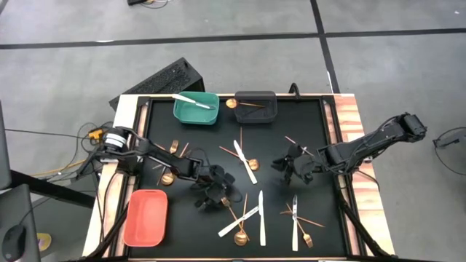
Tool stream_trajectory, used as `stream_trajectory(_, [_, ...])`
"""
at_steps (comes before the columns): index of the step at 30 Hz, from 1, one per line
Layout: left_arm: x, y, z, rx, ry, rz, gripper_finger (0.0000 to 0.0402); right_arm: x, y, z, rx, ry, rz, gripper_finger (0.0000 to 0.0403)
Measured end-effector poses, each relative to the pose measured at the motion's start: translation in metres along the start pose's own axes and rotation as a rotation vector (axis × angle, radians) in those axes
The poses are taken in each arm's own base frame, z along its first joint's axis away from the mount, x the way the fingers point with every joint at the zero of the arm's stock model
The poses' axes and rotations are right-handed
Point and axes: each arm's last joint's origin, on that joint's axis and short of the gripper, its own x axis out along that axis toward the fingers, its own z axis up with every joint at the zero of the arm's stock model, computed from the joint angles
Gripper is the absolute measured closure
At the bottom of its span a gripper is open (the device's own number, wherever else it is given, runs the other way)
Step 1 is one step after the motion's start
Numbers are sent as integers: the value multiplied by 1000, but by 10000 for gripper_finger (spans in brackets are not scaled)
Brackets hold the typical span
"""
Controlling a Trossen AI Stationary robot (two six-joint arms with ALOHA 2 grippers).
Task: Sort silverware by color (type)
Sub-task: Put the gold fork into the orange bin
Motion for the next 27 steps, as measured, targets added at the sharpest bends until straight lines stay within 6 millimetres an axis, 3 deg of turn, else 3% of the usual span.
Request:
stream_trajectory(7, [11,3,-8,38,6,35,235,-5,7,-6,49,-32,-6,286])
stream_trajectory(13, [7,13,1,70,-105,98,235,-6,8,-7,86,-56,-18,286])
stream_trajectory(27, [7,12,5,40,-168,37,235,-4,4,-4,75,-55,-38,286])
